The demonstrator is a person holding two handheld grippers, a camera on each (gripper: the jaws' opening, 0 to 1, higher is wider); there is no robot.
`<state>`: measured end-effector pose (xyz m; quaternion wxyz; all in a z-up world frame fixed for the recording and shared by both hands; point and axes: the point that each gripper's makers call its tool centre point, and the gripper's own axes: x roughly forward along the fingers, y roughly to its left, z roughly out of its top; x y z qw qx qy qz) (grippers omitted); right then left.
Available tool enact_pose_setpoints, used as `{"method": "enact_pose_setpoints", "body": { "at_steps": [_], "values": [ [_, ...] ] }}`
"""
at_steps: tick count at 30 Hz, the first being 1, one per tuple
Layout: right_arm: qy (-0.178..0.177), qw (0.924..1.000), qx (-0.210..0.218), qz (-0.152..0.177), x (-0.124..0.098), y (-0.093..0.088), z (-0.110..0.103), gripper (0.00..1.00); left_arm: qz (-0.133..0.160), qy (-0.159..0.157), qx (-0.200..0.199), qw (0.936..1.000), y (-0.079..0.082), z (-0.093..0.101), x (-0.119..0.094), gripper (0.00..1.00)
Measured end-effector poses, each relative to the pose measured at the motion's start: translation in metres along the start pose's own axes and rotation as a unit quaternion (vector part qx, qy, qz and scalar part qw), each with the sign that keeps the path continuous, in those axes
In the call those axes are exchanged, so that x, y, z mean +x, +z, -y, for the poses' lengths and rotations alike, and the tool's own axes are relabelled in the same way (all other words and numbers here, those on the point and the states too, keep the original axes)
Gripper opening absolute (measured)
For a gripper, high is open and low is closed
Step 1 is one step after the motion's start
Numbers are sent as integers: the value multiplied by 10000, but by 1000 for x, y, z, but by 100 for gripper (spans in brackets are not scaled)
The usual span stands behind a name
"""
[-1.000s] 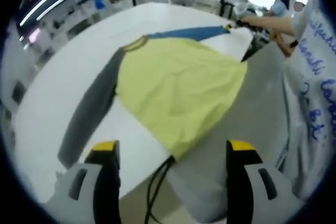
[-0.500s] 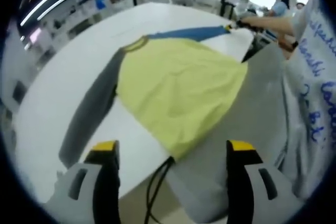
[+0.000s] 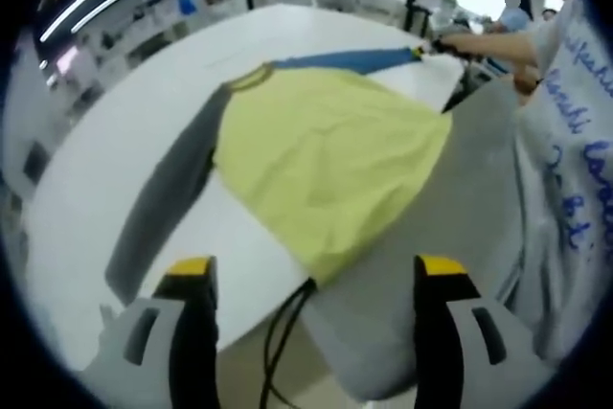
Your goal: Fold the garment on the visible template until the final outline fits inside the template.
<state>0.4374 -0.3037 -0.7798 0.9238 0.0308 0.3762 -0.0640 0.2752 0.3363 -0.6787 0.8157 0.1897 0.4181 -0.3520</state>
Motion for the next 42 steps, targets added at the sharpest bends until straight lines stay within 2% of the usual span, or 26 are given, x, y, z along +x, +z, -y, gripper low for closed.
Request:
{"method": "enact_pose_setpoints", "body": {
  "at_steps": [7,11,17,25,36,42],
  "values": [
    [8,9996,224,163,-7,11,6,2,-4,26,-42,10000,-5,-2,-3,81],
    [11,9997,92,228,-13,18,0,2,17,3,-44,10000,-4,-1,-1,80],
    [79,9987,83,488,-22,40,-6,2,89,-8,30,10000,0,-1,-2,81],
    [195,9965,-106,802,-41,69,-20,2,92,-43,77,9999,-5,1,-4,83],
    [708,9877,-457,1315,-62,109,-70,2,191,-114,159,9996,-3,3,-7,86],
    [1165,9783,-645,1590,-72,133,-112,2,294,-110,166,9994,1,5,-13,91]
  ]
}}
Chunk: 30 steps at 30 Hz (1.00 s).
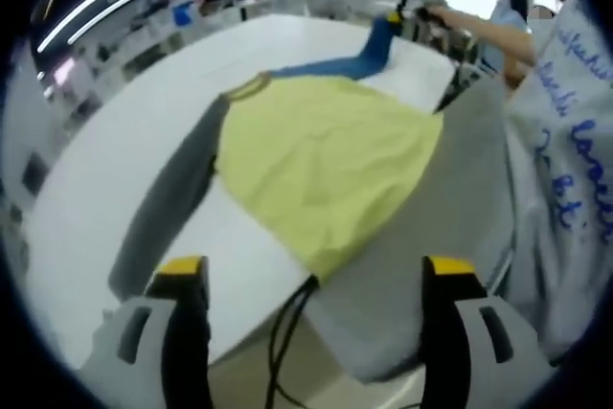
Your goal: Fold the garment on the visible template until the final outline fits inside the template.
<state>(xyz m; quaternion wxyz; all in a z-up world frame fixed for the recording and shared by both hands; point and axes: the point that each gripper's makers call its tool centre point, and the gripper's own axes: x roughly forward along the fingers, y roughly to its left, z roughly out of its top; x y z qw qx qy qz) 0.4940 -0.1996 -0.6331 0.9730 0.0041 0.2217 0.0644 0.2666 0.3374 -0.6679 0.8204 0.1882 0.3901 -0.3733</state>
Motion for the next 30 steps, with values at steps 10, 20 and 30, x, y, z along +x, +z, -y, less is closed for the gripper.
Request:
{"method": "enact_pose_setpoints", "body": {
  "at_steps": [10,20,30],
  "values": [
    [863,9957,-190,295,16,41,-78,2,184,-52,124,9997,6,4,-12,100],
    [1531,9858,-543,432,29,65,-152,2,268,-10,48,9996,7,3,-15,100],
    [2172,9706,-947,429,50,83,-208,2,293,66,-28,9995,3,0,-17,99]
  ]
}}
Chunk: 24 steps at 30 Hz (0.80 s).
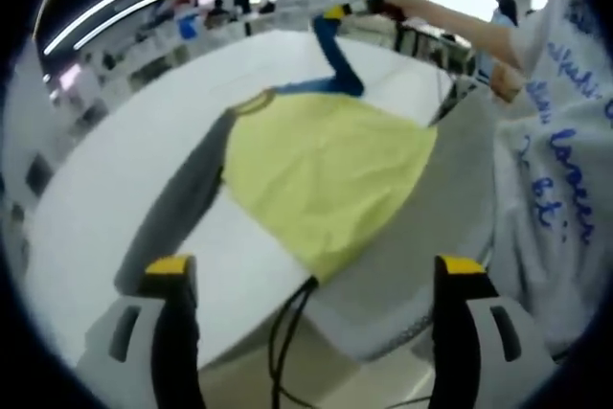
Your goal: Fold the garment on the visible template until the final outline fits inside the template.
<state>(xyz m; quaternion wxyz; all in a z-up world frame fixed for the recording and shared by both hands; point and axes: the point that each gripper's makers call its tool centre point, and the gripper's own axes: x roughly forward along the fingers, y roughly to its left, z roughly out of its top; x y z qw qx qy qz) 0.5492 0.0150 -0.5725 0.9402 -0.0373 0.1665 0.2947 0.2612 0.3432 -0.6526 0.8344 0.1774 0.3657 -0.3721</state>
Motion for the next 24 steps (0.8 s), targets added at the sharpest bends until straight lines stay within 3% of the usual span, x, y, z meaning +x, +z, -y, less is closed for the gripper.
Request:
{"method": "enact_pose_setpoints", "body": {
  "at_steps": [12,24],
  "values": [
    [818,9960,-331,-138,54,15,-58,2,12,34,-25,10000,1,-3,-2,97],
    [1440,9871,-593,-371,84,6,-114,2,-17,23,-97,9999,-3,-4,-1,97]
  ]
}}
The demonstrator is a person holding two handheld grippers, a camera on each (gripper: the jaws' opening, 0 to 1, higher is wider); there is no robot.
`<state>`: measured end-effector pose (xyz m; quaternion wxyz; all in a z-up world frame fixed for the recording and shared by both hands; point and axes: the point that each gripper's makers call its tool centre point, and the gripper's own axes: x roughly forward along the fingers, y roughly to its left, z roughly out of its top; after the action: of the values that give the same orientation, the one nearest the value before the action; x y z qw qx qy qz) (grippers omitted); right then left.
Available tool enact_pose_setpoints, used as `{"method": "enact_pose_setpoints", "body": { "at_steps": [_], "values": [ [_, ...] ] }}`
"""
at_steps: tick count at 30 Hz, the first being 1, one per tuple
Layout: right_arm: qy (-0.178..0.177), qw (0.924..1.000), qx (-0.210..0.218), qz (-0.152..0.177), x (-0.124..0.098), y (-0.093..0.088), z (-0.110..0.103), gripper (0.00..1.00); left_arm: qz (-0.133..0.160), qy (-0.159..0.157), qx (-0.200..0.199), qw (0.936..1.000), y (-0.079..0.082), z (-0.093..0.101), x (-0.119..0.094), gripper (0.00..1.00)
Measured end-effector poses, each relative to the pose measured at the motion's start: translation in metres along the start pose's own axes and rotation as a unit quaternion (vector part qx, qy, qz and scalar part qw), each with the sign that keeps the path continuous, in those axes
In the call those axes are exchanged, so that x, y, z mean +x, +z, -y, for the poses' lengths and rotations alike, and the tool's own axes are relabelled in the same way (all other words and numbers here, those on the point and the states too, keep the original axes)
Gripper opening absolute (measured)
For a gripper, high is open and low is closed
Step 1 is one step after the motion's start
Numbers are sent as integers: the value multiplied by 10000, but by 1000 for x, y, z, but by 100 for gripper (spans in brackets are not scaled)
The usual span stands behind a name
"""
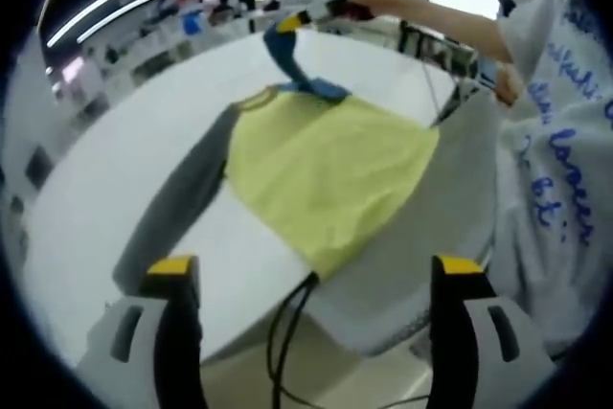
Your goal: Fold the garment on the visible template until the final outline fits inside the template.
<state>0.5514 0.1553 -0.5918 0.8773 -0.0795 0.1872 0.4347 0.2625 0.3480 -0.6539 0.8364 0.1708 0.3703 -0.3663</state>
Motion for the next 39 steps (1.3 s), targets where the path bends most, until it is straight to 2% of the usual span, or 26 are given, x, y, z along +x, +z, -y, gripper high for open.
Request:
{"method": "enact_pose_setpoints", "body": {
  "at_steps": [7,13,17,22,26,32,39],
  "values": [
    [166,9998,-45,30,23,6,-17,2,7,-42,-27,10000,-1,1,1,96],
    [327,9992,-116,-210,44,-13,-37,2,21,-44,-14,10000,-1,1,-1,96],
    [200,9992,-114,-333,58,-22,-39,2,29,-42,-37,10000,-2,1,-2,95],
    [26,9995,184,-250,73,-26,-38,2,42,-54,-60,10000,-2,2,-2,94],
    [38,9988,240,-422,85,-40,-41,2,41,-48,-56,10000,-2,2,-2,94],
    [40,9977,226,-639,91,-61,-47,3,23,-76,-67,9999,-2,4,-2,93],
    [150,9967,358,-706,94,-68,-55,3,49,-98,-99,9999,-2,5,-2,92]
  ]
}}
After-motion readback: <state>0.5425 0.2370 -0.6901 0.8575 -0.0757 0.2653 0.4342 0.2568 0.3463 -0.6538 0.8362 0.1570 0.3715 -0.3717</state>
